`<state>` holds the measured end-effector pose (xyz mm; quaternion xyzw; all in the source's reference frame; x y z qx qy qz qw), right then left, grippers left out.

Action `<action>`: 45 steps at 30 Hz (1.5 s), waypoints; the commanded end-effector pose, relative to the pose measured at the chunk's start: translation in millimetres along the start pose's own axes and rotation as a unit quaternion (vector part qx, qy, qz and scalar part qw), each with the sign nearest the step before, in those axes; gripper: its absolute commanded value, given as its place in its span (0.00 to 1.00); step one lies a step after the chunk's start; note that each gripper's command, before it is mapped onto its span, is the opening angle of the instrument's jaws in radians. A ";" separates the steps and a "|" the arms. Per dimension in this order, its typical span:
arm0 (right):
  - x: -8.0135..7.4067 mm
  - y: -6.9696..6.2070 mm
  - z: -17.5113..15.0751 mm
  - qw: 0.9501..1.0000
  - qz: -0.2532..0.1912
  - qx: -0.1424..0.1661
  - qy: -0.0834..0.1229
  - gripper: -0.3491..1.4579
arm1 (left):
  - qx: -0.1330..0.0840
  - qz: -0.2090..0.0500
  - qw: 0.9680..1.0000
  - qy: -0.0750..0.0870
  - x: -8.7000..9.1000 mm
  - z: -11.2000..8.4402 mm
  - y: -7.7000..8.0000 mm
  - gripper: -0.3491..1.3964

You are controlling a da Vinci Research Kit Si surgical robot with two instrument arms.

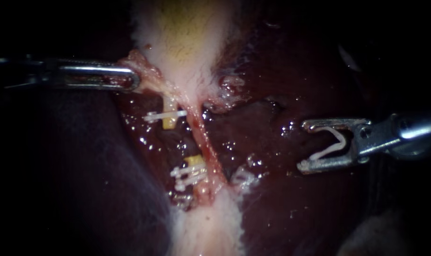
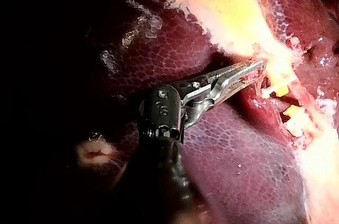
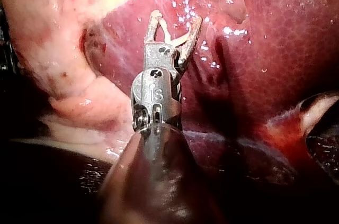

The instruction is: Clipping first clip right tube

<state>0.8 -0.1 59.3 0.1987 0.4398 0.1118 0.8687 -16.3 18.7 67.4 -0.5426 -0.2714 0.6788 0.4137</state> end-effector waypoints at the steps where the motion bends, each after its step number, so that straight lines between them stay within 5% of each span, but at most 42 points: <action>1: 0.1 0.0 0.1 1.000 0.000 0.000 0.000 0.47 | 0.001 0.000 1.000 0.000 0.0 0.1 0.3 0.00; 9: 1.5 -0.1 2.8 1.000 0.018 0.017 0.001 0.46 | 0.002 0.001 1.000 0.000 -0.2 0.2 0.5 0.00; 20: 4.3 0.3 10.7 0.996 0.078 0.036 0.001 0.46 | 0.003 0.001 1.000 0.001 -0.2 0.2 0.8 0.00; 29: 4.5 0.9 15.7 0.996 0.081 0.027 0.001 0.47 | 0.005 0.001 1.000 0.002 -0.3 0.2 0.9 0.00; 41: 4.3 1.3 19.8 0.993 0.098 0.067 0.027 0.47 | 0.006 0.001 1.000 0.002 -0.3 0.3 1.0 0.00; 45: 4.5 1.1 20.4 0.989 0.113 0.083 0.054 0.47 | 0.006 0.001 1.000 0.002 -0.3 0.3 1.0 0.00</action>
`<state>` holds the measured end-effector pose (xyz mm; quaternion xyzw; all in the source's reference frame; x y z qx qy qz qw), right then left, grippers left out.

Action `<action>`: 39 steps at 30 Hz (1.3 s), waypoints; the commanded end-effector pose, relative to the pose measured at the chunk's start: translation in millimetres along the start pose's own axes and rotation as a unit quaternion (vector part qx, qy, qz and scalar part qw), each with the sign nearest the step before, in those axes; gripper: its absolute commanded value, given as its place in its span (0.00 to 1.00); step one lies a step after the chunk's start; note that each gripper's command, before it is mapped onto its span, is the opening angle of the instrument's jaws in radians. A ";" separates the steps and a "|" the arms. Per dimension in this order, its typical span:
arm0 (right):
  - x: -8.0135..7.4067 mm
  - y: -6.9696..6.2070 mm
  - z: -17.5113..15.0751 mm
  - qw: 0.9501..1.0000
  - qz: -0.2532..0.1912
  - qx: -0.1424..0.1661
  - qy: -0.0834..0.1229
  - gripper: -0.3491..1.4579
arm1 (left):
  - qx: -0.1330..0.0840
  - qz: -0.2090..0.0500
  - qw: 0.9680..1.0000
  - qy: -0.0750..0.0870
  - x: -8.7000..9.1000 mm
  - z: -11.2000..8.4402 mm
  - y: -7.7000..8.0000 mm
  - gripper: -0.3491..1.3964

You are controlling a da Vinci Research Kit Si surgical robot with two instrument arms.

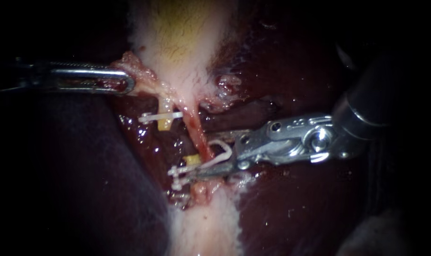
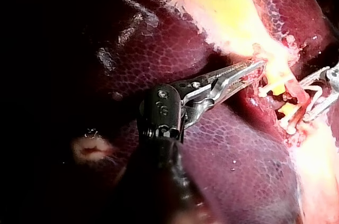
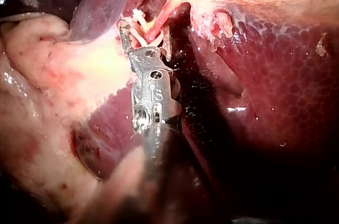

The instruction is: Clipping first clip right tube

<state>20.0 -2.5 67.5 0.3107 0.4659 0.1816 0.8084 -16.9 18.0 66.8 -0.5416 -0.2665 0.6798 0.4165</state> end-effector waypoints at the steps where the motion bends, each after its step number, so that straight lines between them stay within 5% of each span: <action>1: 0.1 -0.1 0.1 1.000 0.008 0.009 0.011 0.47 | 0.000 0.000 1.000 0.000 0.0 0.0 0.0 0.00; 8: 0.2 -1.1 0.2 0.997 0.036 0.055 0.048 0.46 | 0.000 0.000 1.000 0.000 0.0 0.0 -0.1 0.00; 17: 0.1 -2.6 0.5 0.994 0.048 0.097 0.035 0.44 | -0.001 0.000 1.000 -0.001 -0.1 0.1 -0.2 0.00; 29: -2.6 -3.8 1.8 0.991 0.056 0.124 0.017 0.44 | -0.001 0.001 1.000 -0.001 -0.3 0.2 -0.3 0.00; 39: -3.1 -4.2 2.3 0.989 0.054 0.132 0.032 0.43 | -0.002 0.001 1.000 -0.001 -0.4 0.3 -0.4 0.00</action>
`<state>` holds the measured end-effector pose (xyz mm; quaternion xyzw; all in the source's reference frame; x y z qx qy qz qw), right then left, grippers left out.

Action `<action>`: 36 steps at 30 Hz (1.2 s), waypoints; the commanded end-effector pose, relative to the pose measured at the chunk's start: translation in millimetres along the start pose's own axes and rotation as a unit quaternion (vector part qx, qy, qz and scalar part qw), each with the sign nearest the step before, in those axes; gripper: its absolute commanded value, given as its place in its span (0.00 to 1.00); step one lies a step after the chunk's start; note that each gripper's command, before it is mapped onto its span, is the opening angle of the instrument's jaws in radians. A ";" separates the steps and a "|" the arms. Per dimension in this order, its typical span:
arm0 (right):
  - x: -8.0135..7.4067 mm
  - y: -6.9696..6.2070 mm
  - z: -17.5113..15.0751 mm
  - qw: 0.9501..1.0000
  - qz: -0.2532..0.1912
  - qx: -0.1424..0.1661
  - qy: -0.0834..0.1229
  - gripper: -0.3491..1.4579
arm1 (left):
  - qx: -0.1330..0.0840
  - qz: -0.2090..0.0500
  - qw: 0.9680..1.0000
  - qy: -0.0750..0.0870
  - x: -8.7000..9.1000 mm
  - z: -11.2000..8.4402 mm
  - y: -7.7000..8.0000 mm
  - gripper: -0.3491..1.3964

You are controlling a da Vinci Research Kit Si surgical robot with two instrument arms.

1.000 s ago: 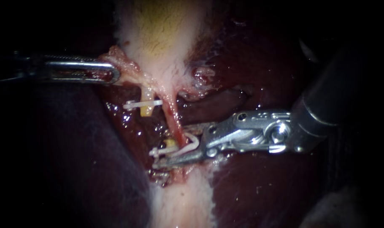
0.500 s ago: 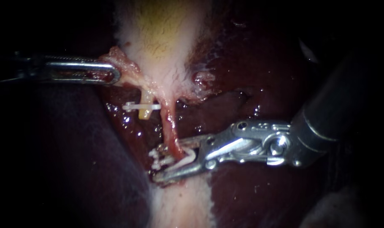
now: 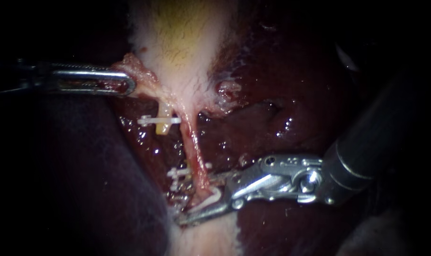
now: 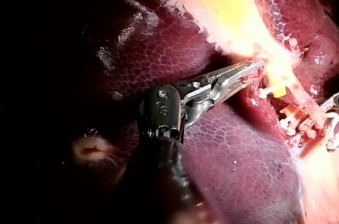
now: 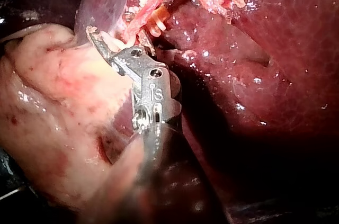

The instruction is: Clipping first clip right tube

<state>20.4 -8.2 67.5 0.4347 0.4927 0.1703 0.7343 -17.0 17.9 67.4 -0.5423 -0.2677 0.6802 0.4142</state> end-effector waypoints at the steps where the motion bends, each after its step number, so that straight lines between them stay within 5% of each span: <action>1: 0.1 0.0 0.0 1.000 -0.001 0.001 0.004 0.42 | 0.000 0.000 1.000 0.000 0.0 0.0 0.0 0.00; 10: 0.3 -0.3 0.0 1.000 -0.001 0.012 0.000 0.35 | 0.000 0.000 1.000 0.000 0.0 0.0 0.0 0.00; 24: 1.1 -0.5 -0.7 1.000 0.024 0.016 0.000 0.00 | 0.000 0.000 1.000 0.000 0.0 0.0 0.0 0.00; 36: 0.9 -0.6 -0.9 0.999 0.033 0.012 -0.010 0.00 | 0.000 0.000 1.000 0.000 0.0 0.0 0.0 0.00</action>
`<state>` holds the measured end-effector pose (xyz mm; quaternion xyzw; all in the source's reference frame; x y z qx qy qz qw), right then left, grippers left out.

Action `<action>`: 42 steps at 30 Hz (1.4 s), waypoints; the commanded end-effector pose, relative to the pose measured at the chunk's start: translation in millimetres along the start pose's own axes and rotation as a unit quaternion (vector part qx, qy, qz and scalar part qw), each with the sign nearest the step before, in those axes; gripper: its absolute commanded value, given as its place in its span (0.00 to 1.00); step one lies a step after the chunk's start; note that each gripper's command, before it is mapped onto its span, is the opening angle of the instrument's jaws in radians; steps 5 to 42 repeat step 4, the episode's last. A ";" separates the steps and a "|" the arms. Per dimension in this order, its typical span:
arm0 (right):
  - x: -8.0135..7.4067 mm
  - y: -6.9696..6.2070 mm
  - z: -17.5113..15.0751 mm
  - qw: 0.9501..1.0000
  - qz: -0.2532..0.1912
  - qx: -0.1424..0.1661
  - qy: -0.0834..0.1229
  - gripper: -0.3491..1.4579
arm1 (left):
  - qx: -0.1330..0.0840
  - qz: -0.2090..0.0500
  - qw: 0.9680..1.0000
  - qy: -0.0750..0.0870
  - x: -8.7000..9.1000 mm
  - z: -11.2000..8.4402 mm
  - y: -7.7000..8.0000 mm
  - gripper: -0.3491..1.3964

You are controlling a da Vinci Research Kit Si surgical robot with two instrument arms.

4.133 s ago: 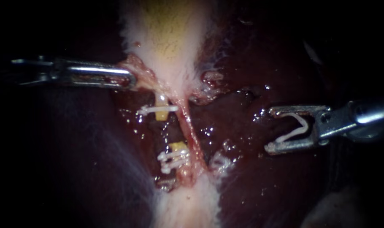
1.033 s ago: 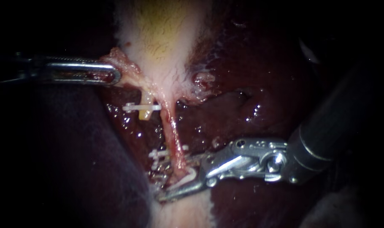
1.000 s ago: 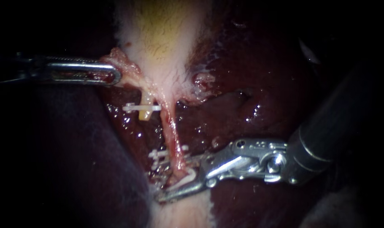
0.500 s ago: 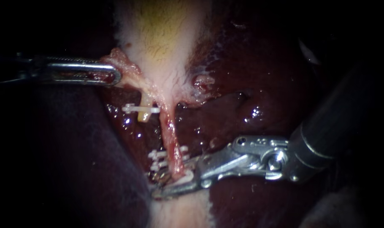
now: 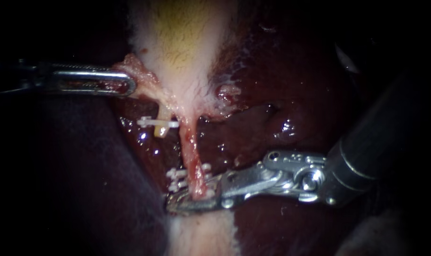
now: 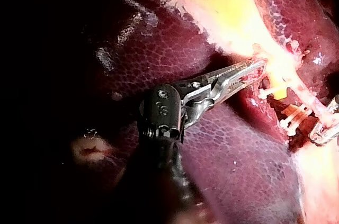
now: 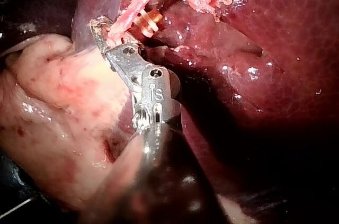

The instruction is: Clipping first clip right tube

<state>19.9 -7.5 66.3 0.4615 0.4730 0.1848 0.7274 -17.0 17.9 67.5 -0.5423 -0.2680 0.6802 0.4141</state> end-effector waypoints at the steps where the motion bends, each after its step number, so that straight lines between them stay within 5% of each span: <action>1: 0.0 0.0 0.0 1.000 0.000 0.000 0.000 0.00 | 0.000 0.000 1.000 0.000 0.0 0.0 0.0 0.00; 42: 0.0 0.1 0.0 1.000 0.000 0.000 0.000 0.00 | 0.000 0.000 1.000 0.000 0.0 0.0 0.0 0.00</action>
